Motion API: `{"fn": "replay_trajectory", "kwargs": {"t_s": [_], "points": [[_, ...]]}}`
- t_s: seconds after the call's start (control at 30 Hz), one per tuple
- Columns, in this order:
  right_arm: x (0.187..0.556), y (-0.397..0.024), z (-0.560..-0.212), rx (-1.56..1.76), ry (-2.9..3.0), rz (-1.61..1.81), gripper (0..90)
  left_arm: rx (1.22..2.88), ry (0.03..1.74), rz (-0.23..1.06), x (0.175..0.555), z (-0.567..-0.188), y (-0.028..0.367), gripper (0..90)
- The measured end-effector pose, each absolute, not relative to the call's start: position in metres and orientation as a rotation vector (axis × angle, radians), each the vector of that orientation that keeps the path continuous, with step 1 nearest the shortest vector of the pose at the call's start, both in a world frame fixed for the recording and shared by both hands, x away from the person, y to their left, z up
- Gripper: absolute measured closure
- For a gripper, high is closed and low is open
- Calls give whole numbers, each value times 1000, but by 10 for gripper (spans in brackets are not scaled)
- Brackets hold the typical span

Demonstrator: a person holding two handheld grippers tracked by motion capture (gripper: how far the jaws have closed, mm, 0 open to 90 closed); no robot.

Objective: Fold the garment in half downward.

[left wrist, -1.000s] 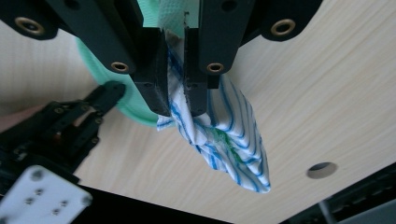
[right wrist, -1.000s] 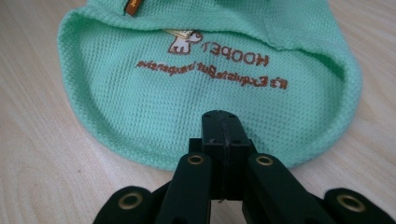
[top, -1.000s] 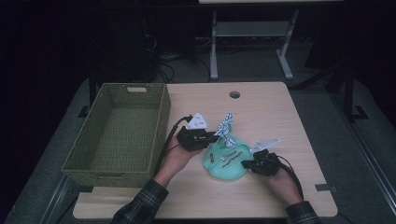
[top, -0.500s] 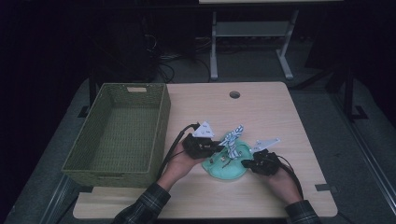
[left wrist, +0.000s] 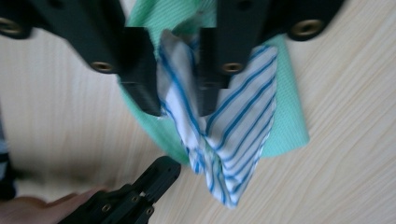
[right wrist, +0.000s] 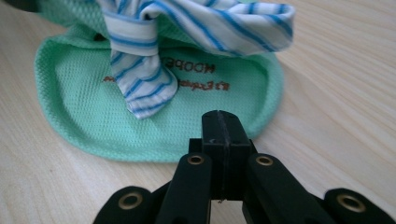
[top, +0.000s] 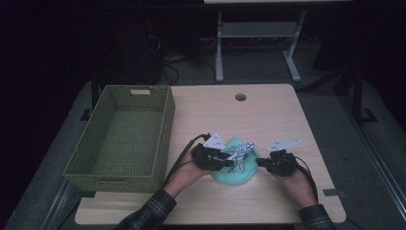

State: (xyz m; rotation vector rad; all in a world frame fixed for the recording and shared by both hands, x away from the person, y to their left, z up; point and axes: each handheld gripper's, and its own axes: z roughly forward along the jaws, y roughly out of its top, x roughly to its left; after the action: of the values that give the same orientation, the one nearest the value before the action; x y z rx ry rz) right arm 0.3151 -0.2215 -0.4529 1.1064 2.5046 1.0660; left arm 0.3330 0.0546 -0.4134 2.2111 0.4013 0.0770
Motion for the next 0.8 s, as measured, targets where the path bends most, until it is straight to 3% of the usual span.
{"fn": "replay_trajectory", "kwargs": {"t_s": [0.13,0.27,0.33,0.37,0.43,0.8], "points": [[314,-227,-453,1109,2492,1071,900,2169,417,48,335,-403,56,561],[312,-234,-452,1122,2480,1067,899,2116,435,11,340,-392,59,627],[311,-238,-453,1131,2476,1068,899,2113,446,29,346,-388,59,726],[310,-240,-453,1138,2473,1070,899,2109,452,45,349,-386,59,726],[309,-245,-453,1147,2470,1060,899,2091,465,45,356,-385,59,893],[310,-247,-454,1161,2465,1052,899,2174,477,16,375,-413,33,895]]}}
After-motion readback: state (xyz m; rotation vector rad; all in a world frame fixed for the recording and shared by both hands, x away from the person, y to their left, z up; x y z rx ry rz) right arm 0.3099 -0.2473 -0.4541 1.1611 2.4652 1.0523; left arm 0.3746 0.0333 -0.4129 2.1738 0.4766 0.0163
